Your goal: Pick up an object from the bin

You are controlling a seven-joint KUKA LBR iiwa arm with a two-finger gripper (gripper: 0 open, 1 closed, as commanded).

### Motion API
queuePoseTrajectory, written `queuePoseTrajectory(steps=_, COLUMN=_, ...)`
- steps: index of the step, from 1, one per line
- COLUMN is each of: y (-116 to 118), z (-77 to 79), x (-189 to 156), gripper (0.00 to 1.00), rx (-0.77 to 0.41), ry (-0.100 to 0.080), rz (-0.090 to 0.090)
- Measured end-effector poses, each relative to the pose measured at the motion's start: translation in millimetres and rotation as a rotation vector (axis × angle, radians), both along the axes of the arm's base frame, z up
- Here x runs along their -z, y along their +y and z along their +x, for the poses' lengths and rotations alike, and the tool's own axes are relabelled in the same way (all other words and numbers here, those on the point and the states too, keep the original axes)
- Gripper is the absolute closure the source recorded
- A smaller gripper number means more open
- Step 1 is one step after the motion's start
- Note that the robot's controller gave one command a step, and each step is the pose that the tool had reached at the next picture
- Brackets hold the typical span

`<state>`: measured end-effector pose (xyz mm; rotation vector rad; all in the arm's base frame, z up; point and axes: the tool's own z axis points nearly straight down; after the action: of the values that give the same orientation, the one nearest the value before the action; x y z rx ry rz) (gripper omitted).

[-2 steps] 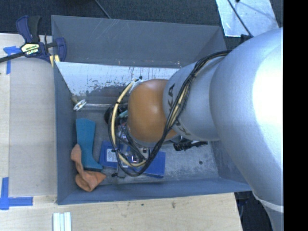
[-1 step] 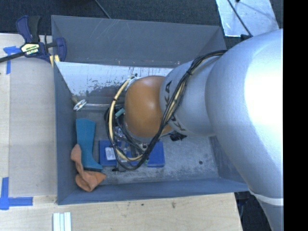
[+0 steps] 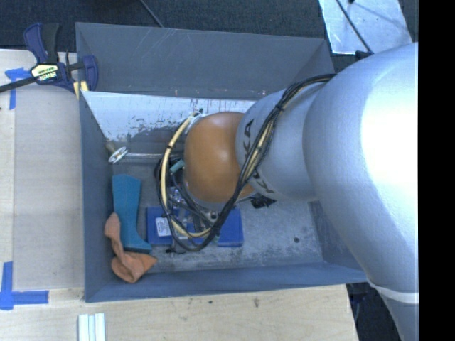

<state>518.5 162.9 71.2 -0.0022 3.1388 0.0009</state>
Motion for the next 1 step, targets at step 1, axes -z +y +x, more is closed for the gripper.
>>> queuePoseTrajectory(steps=1, y=-0.1, z=-0.1, x=-1.1, gripper=1.00, rx=0.000, ry=0.000, rz=0.000)
